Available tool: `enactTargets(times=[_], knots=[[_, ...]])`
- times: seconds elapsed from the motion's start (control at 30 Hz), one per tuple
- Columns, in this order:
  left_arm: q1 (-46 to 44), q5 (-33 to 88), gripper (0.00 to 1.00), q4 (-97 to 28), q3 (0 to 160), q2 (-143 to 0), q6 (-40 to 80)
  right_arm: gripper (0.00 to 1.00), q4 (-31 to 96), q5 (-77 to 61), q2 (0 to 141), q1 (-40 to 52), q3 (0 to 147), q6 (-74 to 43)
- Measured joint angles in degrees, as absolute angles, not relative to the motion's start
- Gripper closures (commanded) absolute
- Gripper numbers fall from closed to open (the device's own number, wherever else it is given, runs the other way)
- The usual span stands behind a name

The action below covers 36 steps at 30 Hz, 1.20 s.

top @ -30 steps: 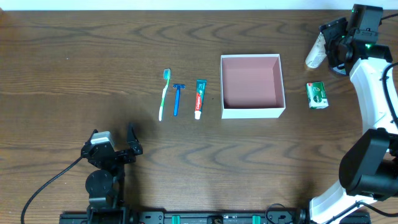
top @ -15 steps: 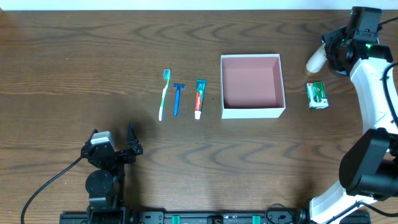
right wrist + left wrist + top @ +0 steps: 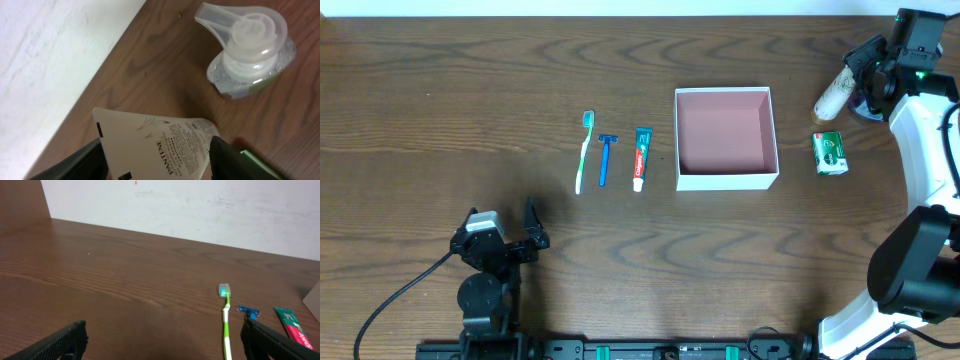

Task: Pack container
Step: 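Close the right gripper on the Pantene tube's top end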

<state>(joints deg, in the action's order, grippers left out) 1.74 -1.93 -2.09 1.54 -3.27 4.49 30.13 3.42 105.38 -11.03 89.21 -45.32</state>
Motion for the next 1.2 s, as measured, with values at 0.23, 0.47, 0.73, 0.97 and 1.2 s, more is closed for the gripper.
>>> enactTargets(times=[0.23, 0.47, 0.73, 0.97, 1.2], knots=[[1.74, -1.96, 0.02, -2.09, 1.54, -3.27, 4.49, 0.37, 30.15, 3.42, 105.38, -11.03, 89.21, -39.48], [1.74, -1.96, 0.02, -2.09, 1.54, -3.27, 4.49, 0.48, 30.28, 2.68, 105.38, -11.03, 89.21, -36.25], [1.74, -1.96, 0.02, -2.09, 1.54, -3.27, 4.49, 0.64, 31.99, 1.69, 105.43, -11.03, 89.21, -35.14], [1.74, -1.96, 0.02, -2.09, 1.54, -3.27, 4.49, 0.82, 31.94, 1.21, 106.02, -11.03, 89.21, -34.04], [1.74, -1.93, 0.02, -2.09, 1.54, -3.27, 4.49, 0.99, 31.46, 2.22, 106.17, -11.18, 89.34, -33.15]])
